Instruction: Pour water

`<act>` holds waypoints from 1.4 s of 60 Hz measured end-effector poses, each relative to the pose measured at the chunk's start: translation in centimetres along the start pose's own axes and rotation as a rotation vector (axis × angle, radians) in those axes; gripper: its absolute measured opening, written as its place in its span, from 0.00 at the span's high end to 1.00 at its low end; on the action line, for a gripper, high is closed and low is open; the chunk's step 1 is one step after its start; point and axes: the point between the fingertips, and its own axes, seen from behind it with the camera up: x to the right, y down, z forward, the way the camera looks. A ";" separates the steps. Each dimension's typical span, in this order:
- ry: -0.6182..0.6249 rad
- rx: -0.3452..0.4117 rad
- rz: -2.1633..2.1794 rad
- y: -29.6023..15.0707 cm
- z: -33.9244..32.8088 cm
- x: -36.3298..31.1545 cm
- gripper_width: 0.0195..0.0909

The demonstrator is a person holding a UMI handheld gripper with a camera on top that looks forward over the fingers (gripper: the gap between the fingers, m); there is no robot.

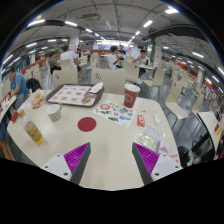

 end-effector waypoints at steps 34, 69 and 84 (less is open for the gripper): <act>0.010 0.001 0.041 4.1 -3.4 -17.9 0.07; -0.006 0.237 0.138 -2.7 6.9 -33.1 0.57; 0.032 0.247 0.075 -4.0 7.0 -32.7 0.72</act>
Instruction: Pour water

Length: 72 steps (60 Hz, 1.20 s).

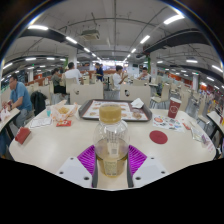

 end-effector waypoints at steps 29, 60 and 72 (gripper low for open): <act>0.492 0.027 -0.823 -14.5 3.6 16.0 0.72; 0.545 0.003 -1.924 -12.3 12.9 12.0 0.72; 0.501 0.030 -1.723 -13.6 12.0 11.9 0.72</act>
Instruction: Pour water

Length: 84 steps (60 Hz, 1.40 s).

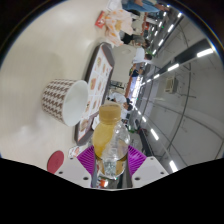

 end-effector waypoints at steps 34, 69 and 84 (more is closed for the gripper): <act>-0.451 -0.005 1.601 6.3 -0.1 -3.4 0.71; -0.569 -0.080 1.739 6.6 -0.8 -11.0 0.39; -0.609 -0.188 1.689 8.4 -7.9 -7.3 0.09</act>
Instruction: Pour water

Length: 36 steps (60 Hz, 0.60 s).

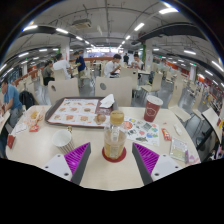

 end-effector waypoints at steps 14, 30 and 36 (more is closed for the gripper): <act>0.001 -0.058 0.033 1.4 -11.5 -3.6 0.08; -0.010 -0.082 -0.003 3.0 -17.1 -6.9 0.08; -0.016 -0.088 0.008 3.2 -17.8 -7.0 0.08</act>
